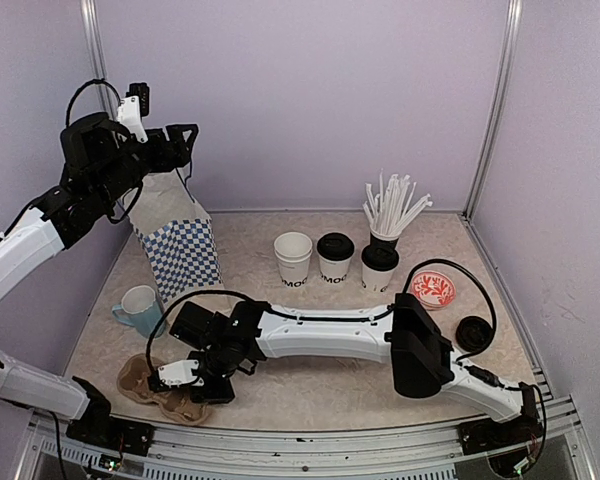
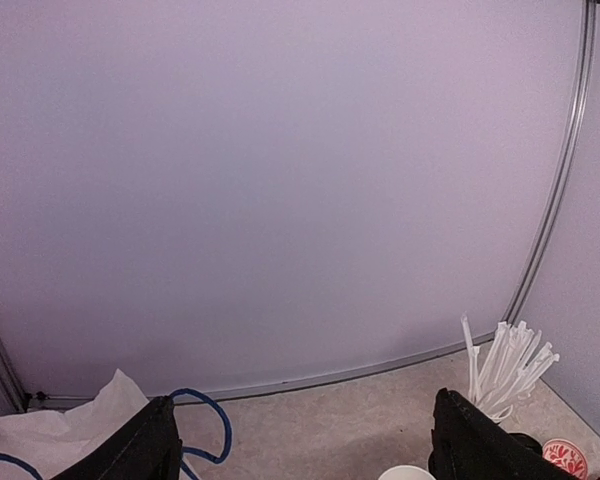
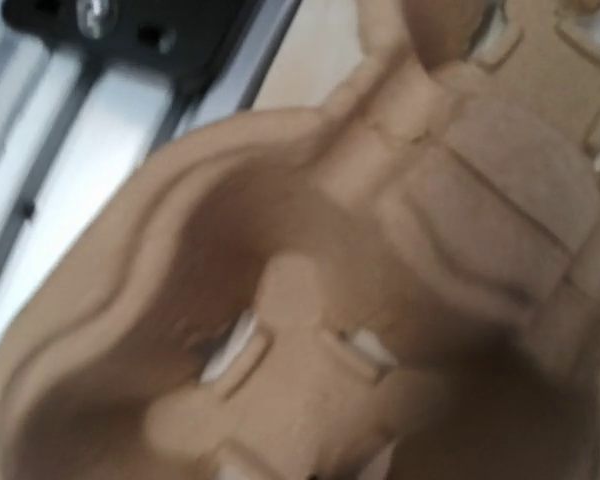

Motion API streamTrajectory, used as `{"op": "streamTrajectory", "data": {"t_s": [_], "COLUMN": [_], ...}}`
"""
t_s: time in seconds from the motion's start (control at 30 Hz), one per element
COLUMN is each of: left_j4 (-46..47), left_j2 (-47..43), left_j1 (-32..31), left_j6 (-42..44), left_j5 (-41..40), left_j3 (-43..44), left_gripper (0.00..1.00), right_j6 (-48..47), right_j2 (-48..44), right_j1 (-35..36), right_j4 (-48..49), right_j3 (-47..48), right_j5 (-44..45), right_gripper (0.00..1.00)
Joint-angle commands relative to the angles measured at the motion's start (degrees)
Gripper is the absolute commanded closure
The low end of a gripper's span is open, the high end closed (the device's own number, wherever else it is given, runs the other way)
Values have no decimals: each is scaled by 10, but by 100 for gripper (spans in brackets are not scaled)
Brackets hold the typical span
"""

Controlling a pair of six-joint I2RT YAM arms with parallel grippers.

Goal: Pack the takeout coffee

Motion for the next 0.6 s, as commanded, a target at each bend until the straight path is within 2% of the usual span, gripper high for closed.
{"op": "streamTrajectory", "data": {"t_s": [0.0, 0.2, 0.57], "left_j4": [15, 14, 13], "left_j2": [-8, -9, 1], "left_j1": [5, 5, -15], "left_j6": [-4, -4, 14], "left_j5": [12, 12, -11], "left_j3": [-3, -3, -6], "left_gripper": [15, 15, 15], "right_j6": [-29, -23, -17], "right_j2": [-21, -93, -305], "right_j1": [0, -32, -122], "right_j4": [-65, -99, -46], "right_j3": [-45, -166, -513], "right_j5": [36, 32, 86], "right_gripper": [100, 100, 100]}}
